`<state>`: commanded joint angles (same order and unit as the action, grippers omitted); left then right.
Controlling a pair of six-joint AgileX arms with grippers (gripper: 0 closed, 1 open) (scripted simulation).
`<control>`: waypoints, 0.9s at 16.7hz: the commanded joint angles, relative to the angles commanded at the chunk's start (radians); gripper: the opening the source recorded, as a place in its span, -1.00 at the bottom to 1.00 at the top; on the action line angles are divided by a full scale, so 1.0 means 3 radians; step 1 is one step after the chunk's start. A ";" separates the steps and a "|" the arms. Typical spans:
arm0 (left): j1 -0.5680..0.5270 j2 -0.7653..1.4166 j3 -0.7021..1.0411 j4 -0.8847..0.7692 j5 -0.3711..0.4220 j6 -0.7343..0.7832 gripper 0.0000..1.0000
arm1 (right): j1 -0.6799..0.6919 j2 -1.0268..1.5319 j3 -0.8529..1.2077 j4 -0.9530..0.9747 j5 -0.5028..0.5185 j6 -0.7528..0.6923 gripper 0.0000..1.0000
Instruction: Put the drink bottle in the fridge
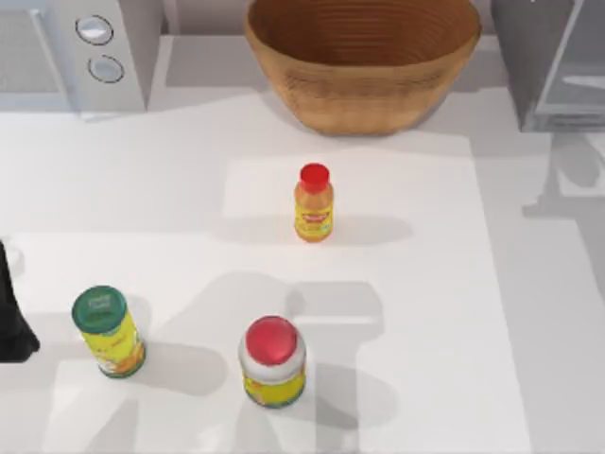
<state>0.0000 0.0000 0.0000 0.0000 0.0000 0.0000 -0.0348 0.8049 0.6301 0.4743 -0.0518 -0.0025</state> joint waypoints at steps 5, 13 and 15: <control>0.0000 0.0000 0.0000 0.0000 0.0000 0.0000 1.00 | -0.0248 0.1900 0.0853 0.0962 -0.0209 0.0001 -0.98; 0.0000 0.0000 0.0000 0.0000 0.0000 0.0000 1.00 | -0.0710 0.4014 0.1199 0.1981 -0.0587 0.0030 -0.98; 0.0000 0.0000 0.0000 0.0000 0.0000 0.0000 1.00 | -0.0781 0.4252 0.1196 0.2110 -0.0653 0.0043 -0.98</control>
<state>0.0000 0.0000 0.0000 0.0000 0.0000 0.0000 -0.2690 2.0804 0.9888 1.1073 -0.2477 0.0103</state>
